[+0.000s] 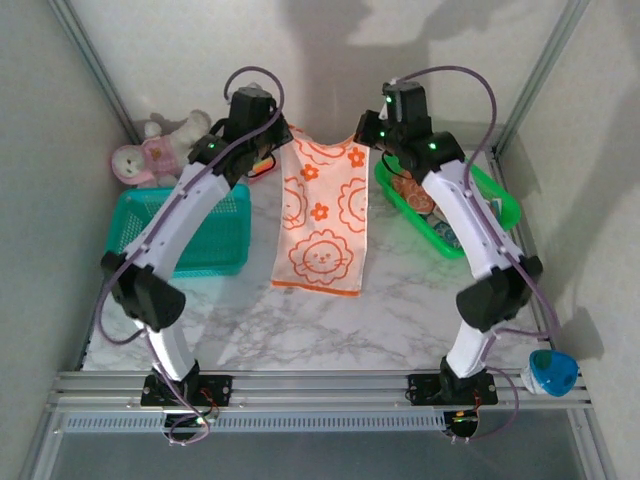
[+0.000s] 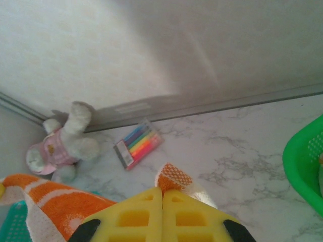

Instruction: Fold and stack the towels

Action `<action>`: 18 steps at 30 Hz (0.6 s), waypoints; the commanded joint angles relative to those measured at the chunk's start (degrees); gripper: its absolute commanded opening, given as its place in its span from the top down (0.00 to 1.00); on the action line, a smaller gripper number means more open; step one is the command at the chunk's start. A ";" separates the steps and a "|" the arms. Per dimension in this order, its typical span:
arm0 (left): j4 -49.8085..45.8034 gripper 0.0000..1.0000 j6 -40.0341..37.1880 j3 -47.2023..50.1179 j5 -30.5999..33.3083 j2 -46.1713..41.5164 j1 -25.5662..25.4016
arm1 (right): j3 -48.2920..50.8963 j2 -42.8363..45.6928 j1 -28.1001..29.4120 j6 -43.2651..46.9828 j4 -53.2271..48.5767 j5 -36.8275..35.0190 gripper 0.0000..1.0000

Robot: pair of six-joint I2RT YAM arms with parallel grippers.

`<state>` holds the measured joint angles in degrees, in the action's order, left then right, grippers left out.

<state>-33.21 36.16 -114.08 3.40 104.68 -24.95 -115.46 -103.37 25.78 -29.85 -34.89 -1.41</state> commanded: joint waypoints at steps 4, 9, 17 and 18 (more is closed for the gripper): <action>3.01 1.00 -5.19 -2.48 -6.30 8.15 3.78 | -5.73 -9.62 -2.48 0.47 1.85 3.44 1.00; 5.55 1.00 -7.74 3.00 -6.48 10.15 4.23 | 3.26 -9.74 -2.62 -0.74 5.86 4.04 1.00; 12.10 1.00 -6.96 19.97 -7.37 6.37 4.28 | 24.05 -3.18 -2.29 -4.31 14.03 4.38 1.00; 12.93 1.00 -6.48 22.36 -7.73 5.47 4.23 | 26.34 -2.45 -2.06 -4.58 14.72 4.34 1.00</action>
<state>-23.42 29.76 -95.44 -2.96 114.32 -20.78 -92.62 -110.06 23.18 -32.60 -24.43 2.31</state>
